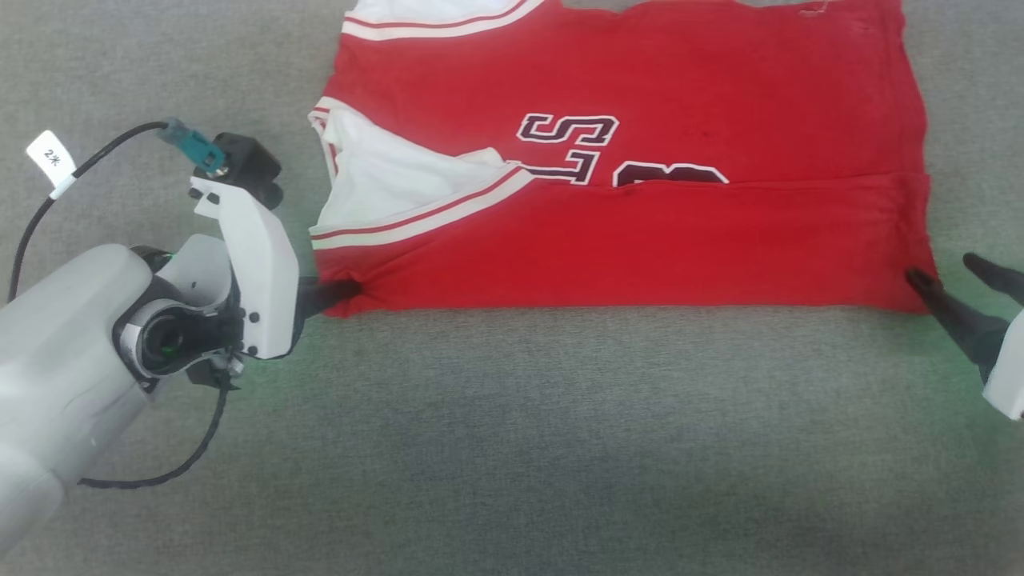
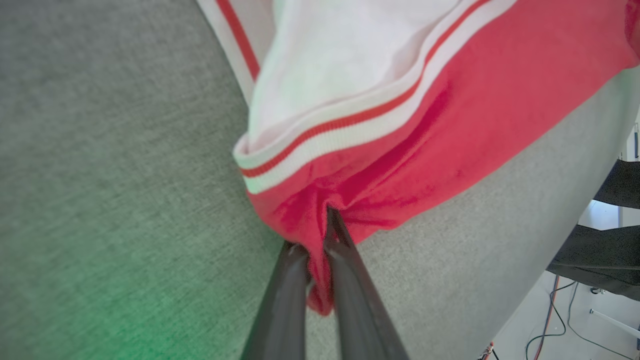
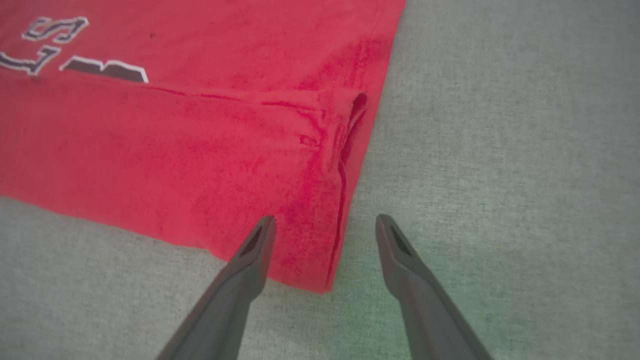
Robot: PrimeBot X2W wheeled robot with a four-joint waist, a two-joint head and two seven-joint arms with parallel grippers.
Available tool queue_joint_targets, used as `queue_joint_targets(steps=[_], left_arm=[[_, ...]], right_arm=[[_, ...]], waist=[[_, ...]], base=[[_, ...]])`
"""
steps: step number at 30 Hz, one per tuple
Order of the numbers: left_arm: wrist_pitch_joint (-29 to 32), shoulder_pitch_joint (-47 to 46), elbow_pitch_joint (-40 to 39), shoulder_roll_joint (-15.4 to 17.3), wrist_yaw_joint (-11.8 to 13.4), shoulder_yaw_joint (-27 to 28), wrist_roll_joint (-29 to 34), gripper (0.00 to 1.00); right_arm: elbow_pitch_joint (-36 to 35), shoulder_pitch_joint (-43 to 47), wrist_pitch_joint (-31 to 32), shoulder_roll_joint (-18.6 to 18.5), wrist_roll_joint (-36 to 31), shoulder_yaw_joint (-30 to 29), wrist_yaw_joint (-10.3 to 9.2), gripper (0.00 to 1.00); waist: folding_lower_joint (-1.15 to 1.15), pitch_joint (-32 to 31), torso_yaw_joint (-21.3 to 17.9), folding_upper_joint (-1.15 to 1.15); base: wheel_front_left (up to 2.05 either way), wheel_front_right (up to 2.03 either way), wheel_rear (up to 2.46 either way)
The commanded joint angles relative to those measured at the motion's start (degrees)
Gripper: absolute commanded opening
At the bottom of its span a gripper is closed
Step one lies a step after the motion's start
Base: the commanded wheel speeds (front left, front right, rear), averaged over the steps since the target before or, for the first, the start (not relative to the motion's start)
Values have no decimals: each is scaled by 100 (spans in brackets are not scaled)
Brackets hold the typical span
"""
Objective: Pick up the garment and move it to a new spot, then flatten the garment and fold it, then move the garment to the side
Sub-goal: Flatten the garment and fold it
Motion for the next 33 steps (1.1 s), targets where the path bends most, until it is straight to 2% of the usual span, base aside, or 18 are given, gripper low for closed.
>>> queue_joint_targets(steps=[1,8,10,11,12,13,14,19,26,33], left_arm=[[18,157,-19,-191,-38,-167,58,0],[-144,54,-104,-393,-128,-206,248,0],[-203,49,-96,-457,-169,-196,247,0],[-221,52,-76,-489,-175,-195,255,0],[-264,55,-48,-519,-187,-192,267,0],[-313,71,-23,-540,-208,-185,277,0],[-355,103,-1,-546,-219,-173,272,0],[-681,352,-88,-405,-284,-81,187,0],[-1124,1031,-804,127,-300,-75,116,0],[-1572,1921,-1992,688,126,-212,81,0]], right_arm=[[-62,-4,155,-94,-54,61,0,100],[-21,-274,1286,-455,-114,385,0,100],[51,-297,1457,-381,-113,427,0,100],[104,-299,1526,-345,-107,433,0,86],[140,-301,1567,-332,-141,452,0,46],[171,-300,1569,-319,-182,453,0,18],[193,-285,1559,-302,-197,452,0,0],[223,-90,1406,-376,-159,300,-1,0],[101,338,1358,-686,120,376,0,0],[-149,934,1391,-1018,474,382,0,0]], waist=[[0,18,42,0],[0,183,266,0],[0,206,331,0],[0,214,363,0],[0,216,392,0],[0,206,419,0],[0,184,442,0],[0,-74,529,0],[0,-493,604,0],[0,-659,608,0]], base=[[0,0,0],[0,0,0],[0,0,0],[0,0,0],[0,0,0],[0,0,0],[0,0,0],[0,0,0],[0,0,0],[0,0,0]])
